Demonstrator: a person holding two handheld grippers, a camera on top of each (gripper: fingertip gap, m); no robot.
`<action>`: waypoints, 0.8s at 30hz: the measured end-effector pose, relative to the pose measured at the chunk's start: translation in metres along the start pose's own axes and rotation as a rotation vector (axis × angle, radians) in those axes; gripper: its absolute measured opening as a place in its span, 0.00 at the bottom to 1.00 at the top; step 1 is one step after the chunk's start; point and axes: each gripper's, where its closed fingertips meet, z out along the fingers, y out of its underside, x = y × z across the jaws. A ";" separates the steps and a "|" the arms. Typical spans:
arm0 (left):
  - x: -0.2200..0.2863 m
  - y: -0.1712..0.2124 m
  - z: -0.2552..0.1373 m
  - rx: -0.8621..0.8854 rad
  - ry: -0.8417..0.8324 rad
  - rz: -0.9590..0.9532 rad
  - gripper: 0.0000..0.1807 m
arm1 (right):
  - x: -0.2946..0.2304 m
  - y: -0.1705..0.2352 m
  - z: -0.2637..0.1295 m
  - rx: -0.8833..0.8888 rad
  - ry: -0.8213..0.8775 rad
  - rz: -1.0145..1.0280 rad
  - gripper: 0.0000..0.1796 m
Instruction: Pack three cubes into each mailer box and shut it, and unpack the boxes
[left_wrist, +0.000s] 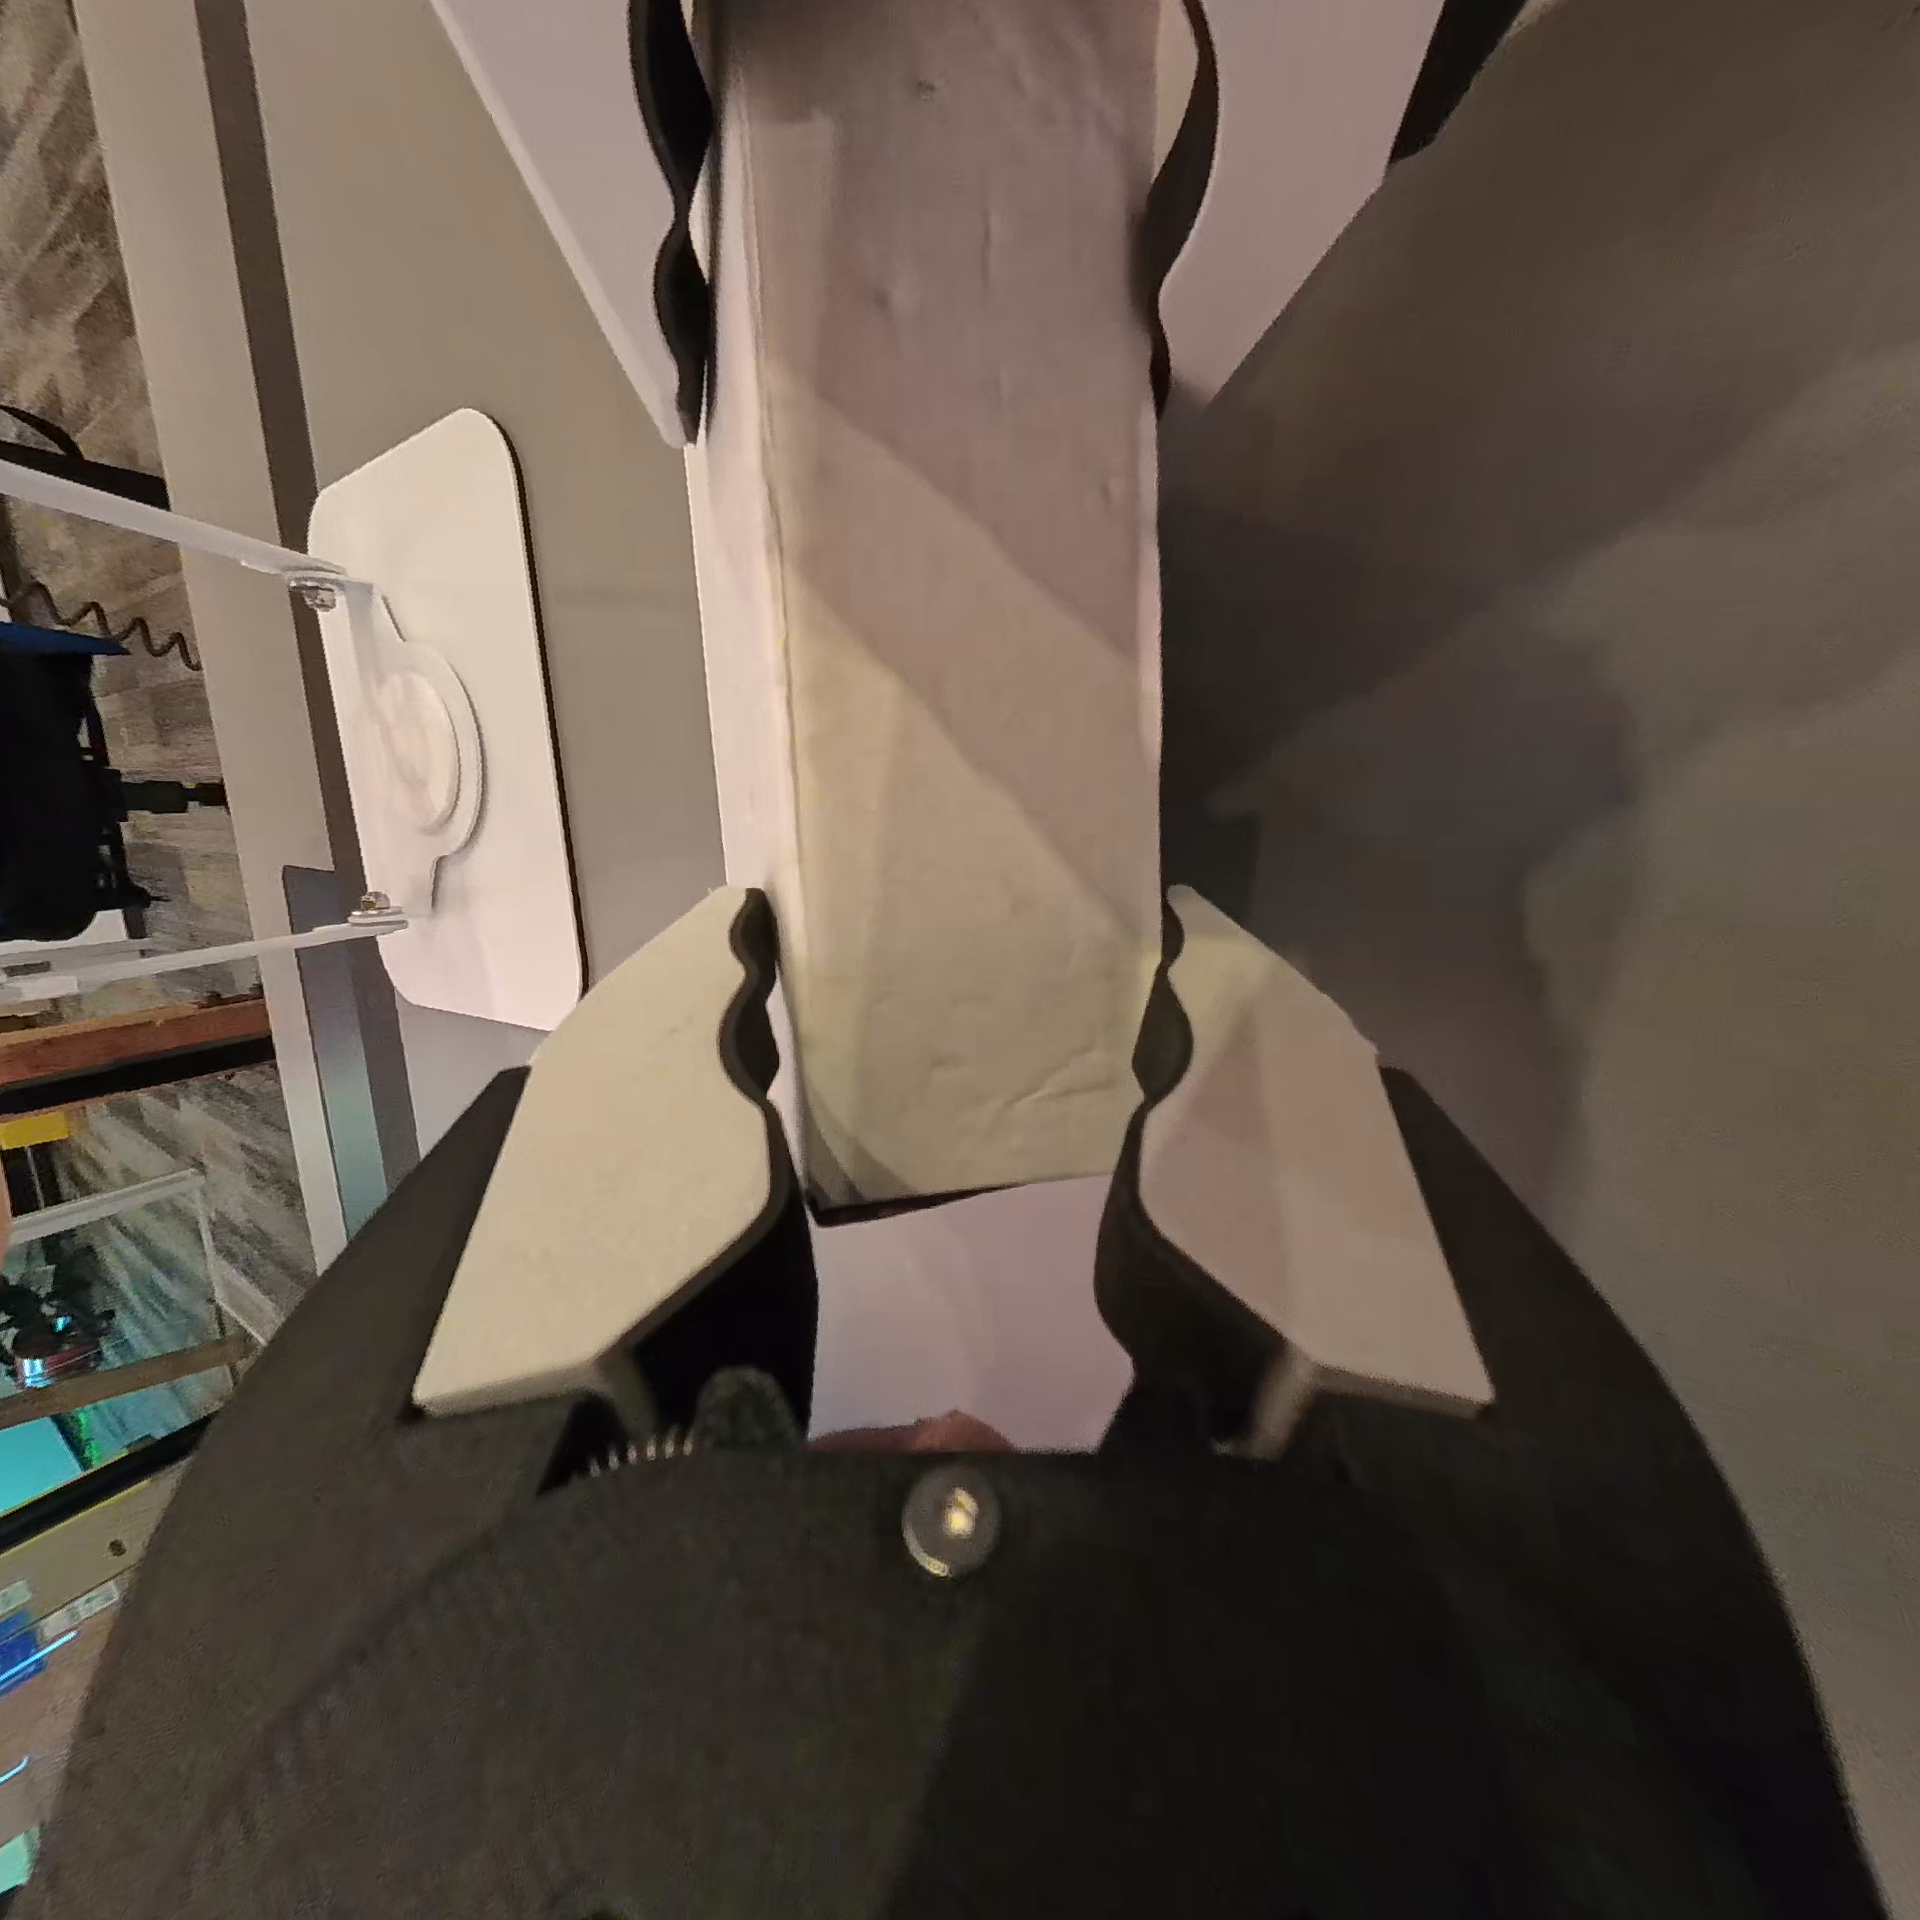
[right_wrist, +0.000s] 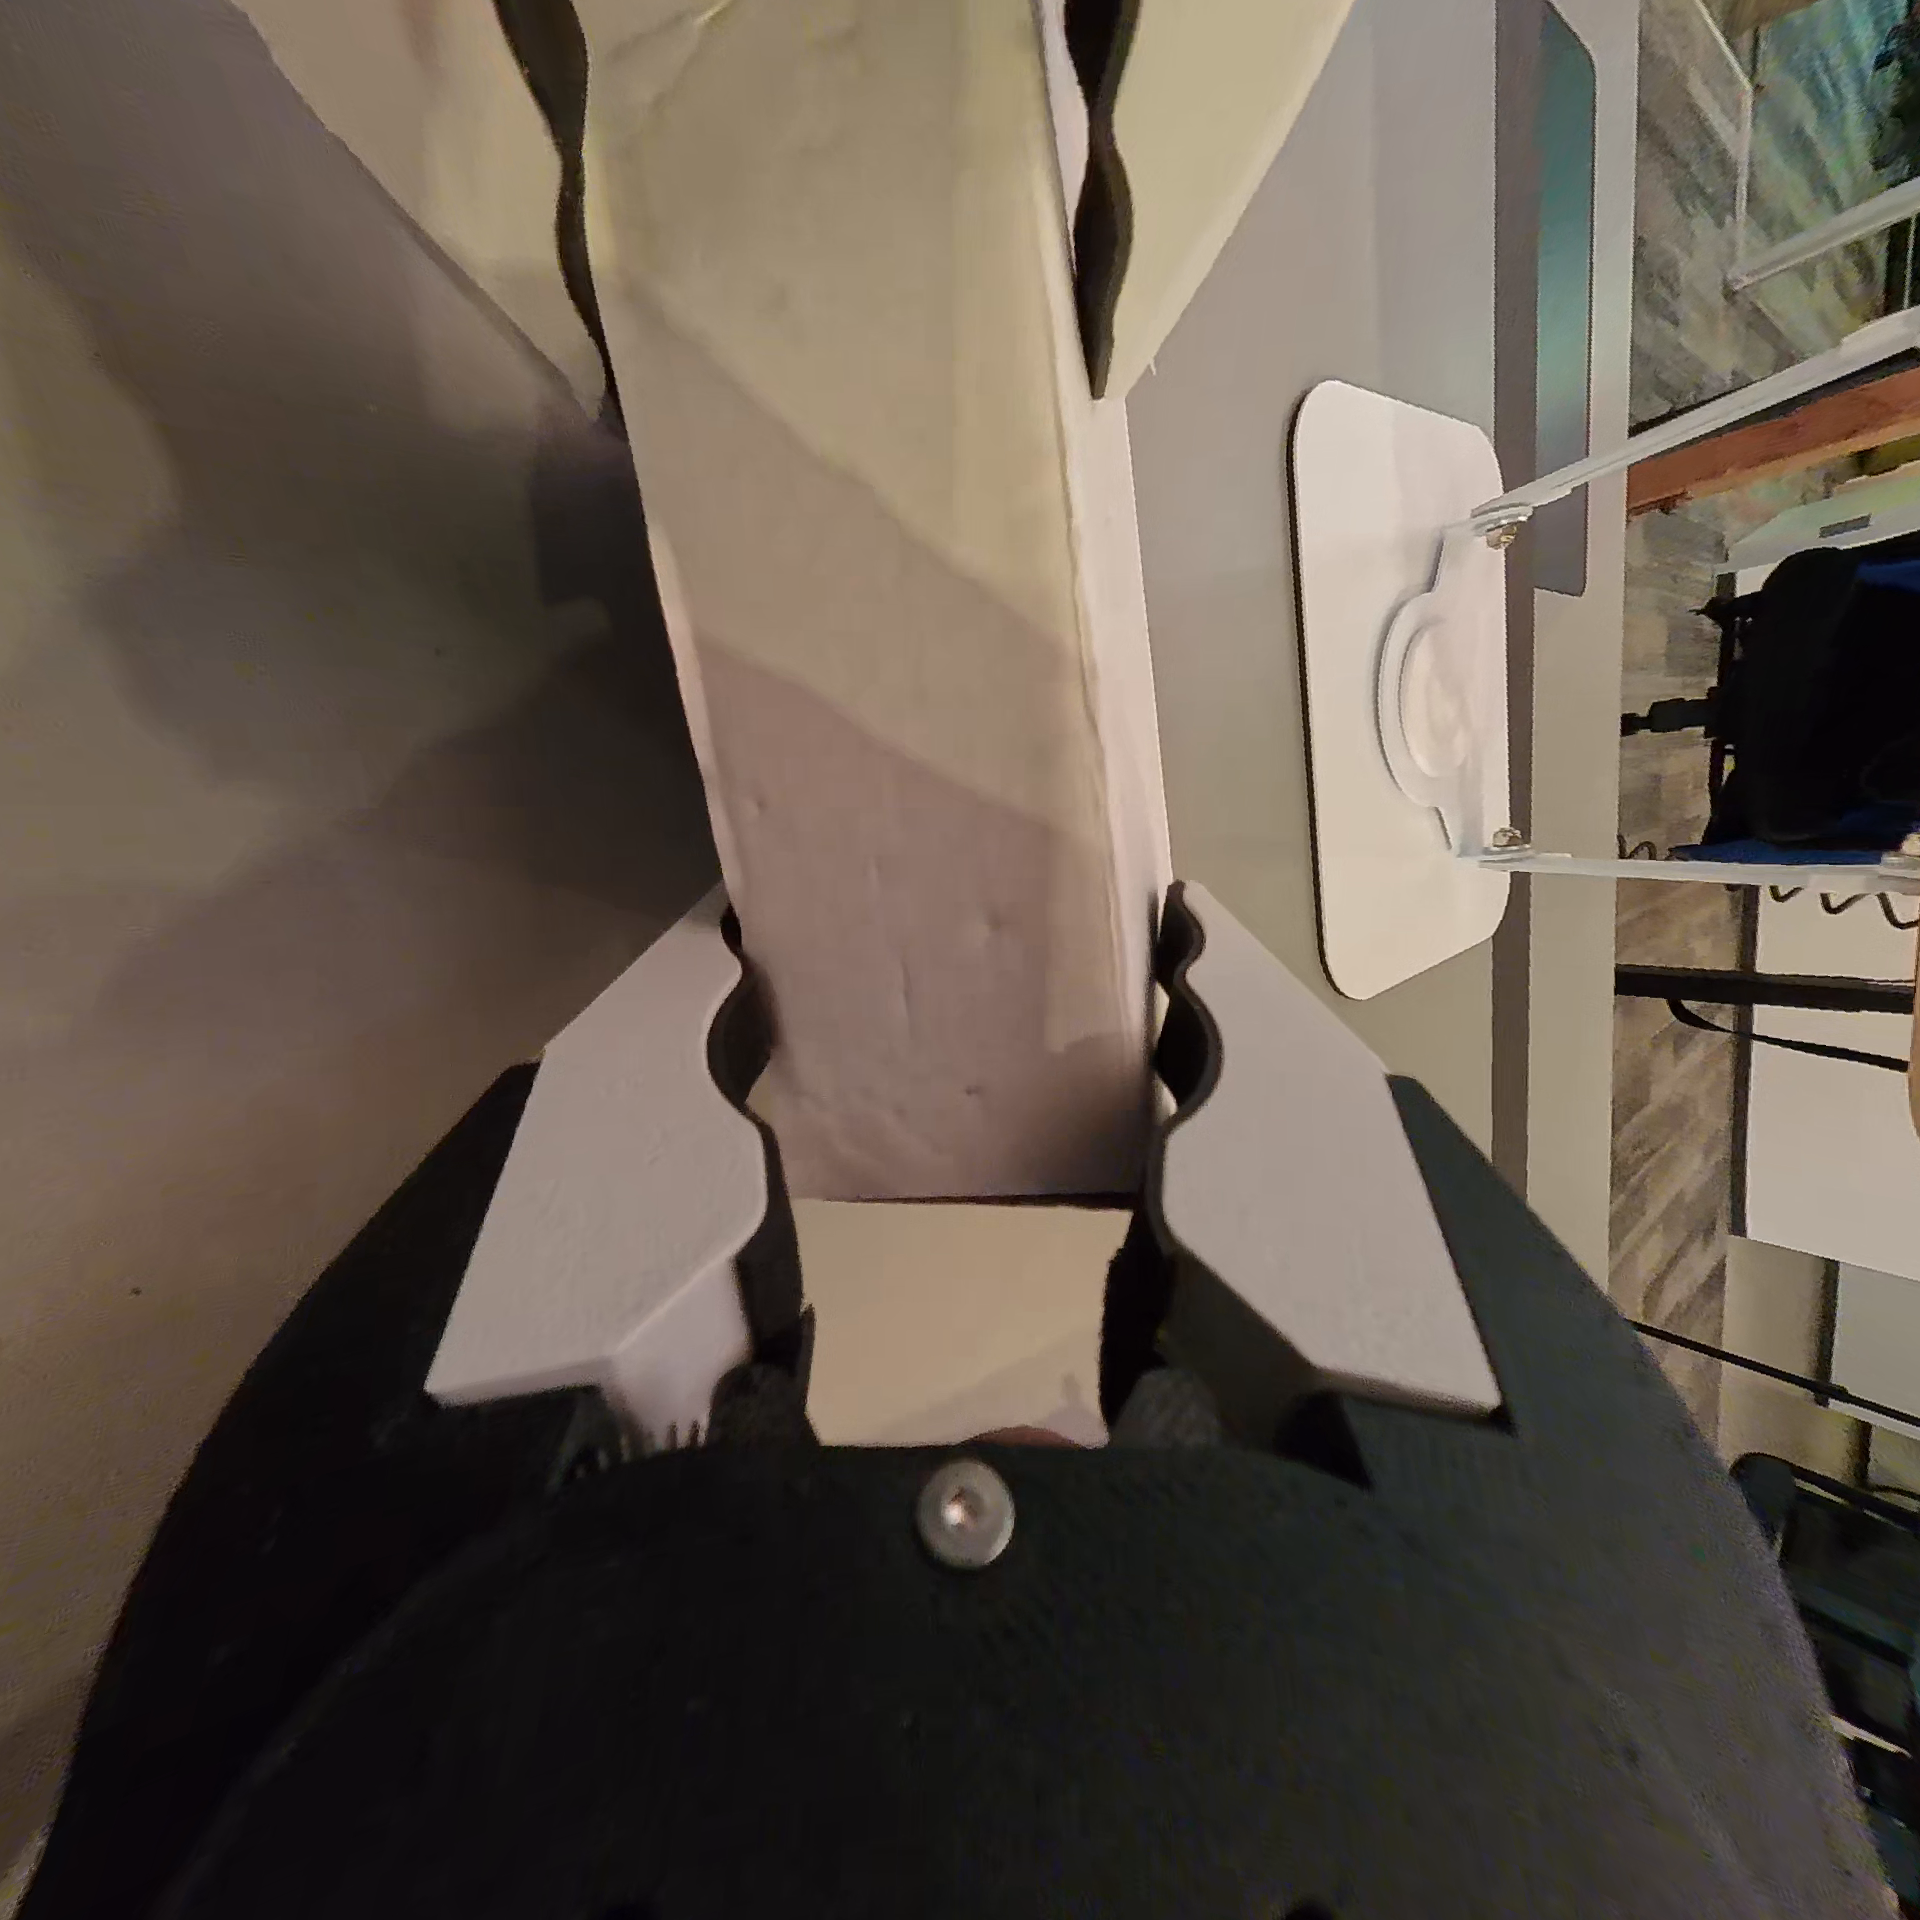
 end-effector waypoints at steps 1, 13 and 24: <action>0.001 0.000 0.000 0.000 0.013 -0.009 0.38 | 0.000 0.000 0.000 0.001 0.003 -0.003 0.41; 0.000 -0.002 -0.001 0.069 0.052 -0.080 0.38 | -0.004 -0.007 -0.008 0.145 -0.110 0.252 0.47; -0.001 -0.004 -0.002 0.096 0.078 -0.103 0.38 | 0.003 -0.009 -0.025 0.332 -0.268 0.628 0.50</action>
